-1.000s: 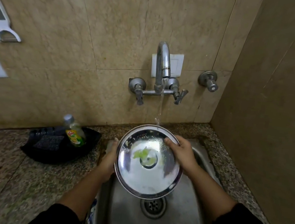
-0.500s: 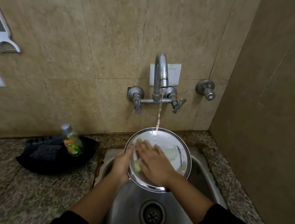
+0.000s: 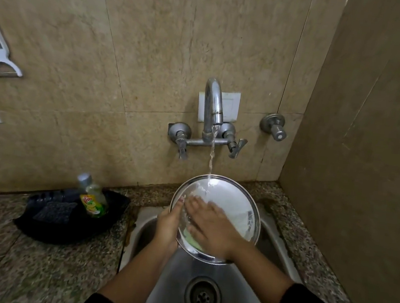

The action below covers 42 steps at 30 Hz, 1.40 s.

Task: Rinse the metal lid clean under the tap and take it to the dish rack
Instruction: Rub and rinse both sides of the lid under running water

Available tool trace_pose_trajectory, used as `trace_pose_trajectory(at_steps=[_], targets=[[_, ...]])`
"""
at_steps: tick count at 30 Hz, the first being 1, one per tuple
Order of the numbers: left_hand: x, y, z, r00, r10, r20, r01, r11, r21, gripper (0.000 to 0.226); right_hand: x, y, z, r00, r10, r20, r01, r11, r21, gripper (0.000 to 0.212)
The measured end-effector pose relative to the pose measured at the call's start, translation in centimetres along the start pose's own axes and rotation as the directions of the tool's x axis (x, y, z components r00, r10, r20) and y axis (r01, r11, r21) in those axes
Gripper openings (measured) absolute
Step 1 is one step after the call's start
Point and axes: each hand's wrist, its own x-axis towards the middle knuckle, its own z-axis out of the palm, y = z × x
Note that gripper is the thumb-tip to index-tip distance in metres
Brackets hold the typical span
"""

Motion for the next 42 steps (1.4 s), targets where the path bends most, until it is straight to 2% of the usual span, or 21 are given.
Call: trace_pose_trajectory(at_steps=[2, 4, 6, 9, 11, 12, 16, 19, 21, 23, 25, 26, 27, 29, 31, 32, 34, 36, 37, 39, 42], targets=[[0.3, 0.8, -0.3, 1.0, 0.006, -0.029, -0.007, 1.0, -0.018, 0.033, -1.5, -0.6, 0.1, 0.99, -0.138, 0.039, 0.138, 0.99, 0.018, 0.061], [0.5, 1.5, -1.1, 0.997, 0.033, -0.067, -0.034, 0.999, -0.019, 0.025, -3.1, 0.9, -0.1, 0.981, -0.172, 0.085, 0.173, 0.985, -0.002, 0.064], [0.7, 1.6, -1.8, 0.995, 0.059, -0.081, -0.06, 0.998, -0.013, 0.02, -4.0, 3.5, -0.1, 0.995, -0.055, 0.077, 0.06, 0.997, -0.053, 0.069], [0.0, 1.0, -1.5, 0.998, 0.048, -0.042, -0.047, 0.998, 0.028, 0.027, -2.5, 6.0, -0.4, 0.975, 0.218, -0.035, -0.221, 0.966, -0.132, 0.078], [-0.5, 0.2, -0.8, 1.0, 0.008, 0.003, -0.008, 0.999, 0.046, 0.035, -0.4, 5.3, -0.5, 0.951, 0.283, -0.125, -0.294, 0.952, -0.081, 0.077], [-0.7, 0.0, -0.4, 1.0, -0.001, 0.017, 0.0, 0.999, 0.034, 0.037, 0.5, 4.4, -0.6, 0.958, 0.255, -0.135, -0.262, 0.964, -0.043, 0.072], [-0.4, 0.3, -0.4, 1.0, -0.02, 0.013, 0.02, 0.999, -0.033, 0.033, 0.7, 0.1, -0.5, 0.995, -0.091, -0.035, 0.091, 0.996, 0.0, 0.061], [-0.2, 1.3, -1.8, 0.999, 0.025, -0.039, -0.025, 1.0, -0.016, 0.023, -2.0, 1.2, -0.1, 0.977, -0.207, 0.048, 0.208, 0.977, -0.036, 0.057], [-0.4, 1.7, -2.5, 0.997, 0.065, -0.041, -0.064, 0.998, 0.009, 0.018, -3.2, 3.3, 0.0, 0.991, -0.128, 0.037, 0.131, 0.987, -0.089, 0.057], [-0.7, 1.5, -2.5, 0.997, 0.074, -0.025, -0.073, 0.996, 0.04, 0.019, -2.8, 5.3, 0.0, 0.996, 0.078, -0.03, -0.081, 0.989, -0.123, 0.063], [-1.0, 1.0, -2.0, 0.999, 0.046, -0.015, -0.046, 0.997, 0.057, 0.026, -1.1, 5.9, -0.4, 0.963, 0.24, -0.121, -0.255, 0.959, -0.124, 0.066], [-1.3, 0.8, -1.7, 1.0, 0.017, 0.001, -0.017, 0.998, 0.054, 0.029, 0.0, 5.5, -0.5, 0.951, 0.263, -0.16, -0.281, 0.955, -0.097, 0.066], [-1.5, 0.7, -1.5, 1.0, -0.007, 0.022, 0.006, 0.999, 0.048, 0.029, 1.2, 4.8, -0.6, 0.956, 0.238, -0.171, -0.251, 0.966, -0.057, 0.066], [-1.7, 0.6, -1.1, 0.997, -0.047, 0.058, 0.044, 0.997, 0.056, 0.028, 3.0, 3.1, -0.9, 0.99, 0.034, -0.134, -0.037, 0.999, -0.019, 0.063], [-1.6, 0.9, -1.2, 0.996, -0.053, 0.078, 0.047, 0.996, 0.08, 0.023, 3.6, 2.4, -1.0, 0.976, -0.195, -0.092, 0.188, 0.978, -0.088, 0.058], [-1.6, 1.1, -1.5, 0.996, -0.038, 0.08, 0.03, 0.994, 0.103, 0.019, 3.7, 2.8, -1.1, 0.964, -0.242, -0.107, 0.229, 0.966, -0.116, 0.056], [-1.5, 1.4, -1.9, 0.997, 0.003, 0.079, -0.015, 0.989, 0.146, 0.013, 3.9, 4.2, -1.1, 0.97, -0.144, -0.194, 0.126, 0.987, -0.102, 0.054], [-1.7, 1.9, -2.2, 0.995, 0.046, 0.088, -0.061, 0.983, 0.172, 0.011, 4.2, 5.0, -1.3, 0.959, 0.134, -0.248, -0.133, 0.991, 0.021, 0.049], [-1.8, 2.1, -2.3, 0.992, 0.061, 0.106, -0.08, 0.981, 0.178, 0.012, 4.6, 4.9, -1.5, 0.942, 0.219, -0.255, -0.209, 0.976, 0.066, 0.044], [-1.9, 2.4, -2.0, 0.983, 0.084, 0.162, -0.117, 0.97, 0.211, 0.017, 5.6, 3.5, -2.4, 0.95, 0.158, -0.268, -0.128, 0.984, 0.127, 0.037], [-1.7, 2.6, -1.3, 0.973, 0.102, 0.209, -0.159, 0.947, 0.278, 0.017, 6.6, 0.6, -3.8, 0.972, -0.198, -0.124, 0.206, 0.977, 0.052, 0.03]])
